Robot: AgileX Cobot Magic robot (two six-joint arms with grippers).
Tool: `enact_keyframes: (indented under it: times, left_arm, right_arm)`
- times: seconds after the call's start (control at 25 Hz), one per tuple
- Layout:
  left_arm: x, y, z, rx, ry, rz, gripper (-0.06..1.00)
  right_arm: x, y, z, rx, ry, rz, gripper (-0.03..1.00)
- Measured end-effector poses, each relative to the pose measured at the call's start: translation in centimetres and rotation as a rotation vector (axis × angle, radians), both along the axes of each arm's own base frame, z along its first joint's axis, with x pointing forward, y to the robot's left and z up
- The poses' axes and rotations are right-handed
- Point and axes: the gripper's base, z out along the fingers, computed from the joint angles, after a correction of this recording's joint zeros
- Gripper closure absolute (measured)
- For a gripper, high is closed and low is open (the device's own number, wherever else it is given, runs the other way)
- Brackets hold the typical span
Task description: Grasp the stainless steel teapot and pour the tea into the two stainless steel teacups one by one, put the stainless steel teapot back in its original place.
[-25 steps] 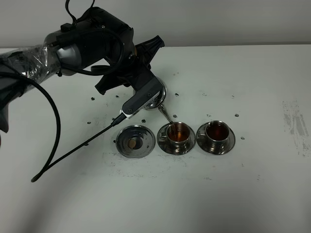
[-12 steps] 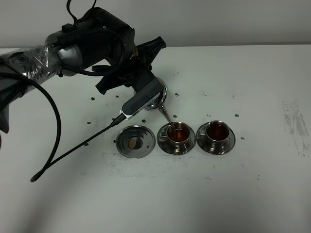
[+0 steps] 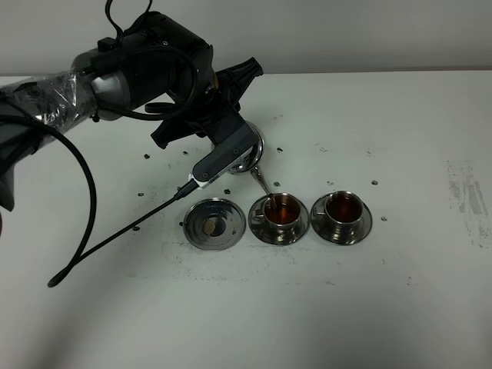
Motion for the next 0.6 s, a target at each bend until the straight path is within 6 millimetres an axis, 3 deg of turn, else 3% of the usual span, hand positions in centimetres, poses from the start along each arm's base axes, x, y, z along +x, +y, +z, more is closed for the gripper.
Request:
enact_keyframes:
  times: [0.6]
  left_arm:
    - [0.03, -0.15, 0.07, 0.011, -0.019, -0.014, 0.74]
  right_arm:
    - [0.00, 0.00, 0.00, 0.000, 0.000, 0.000, 0.44]
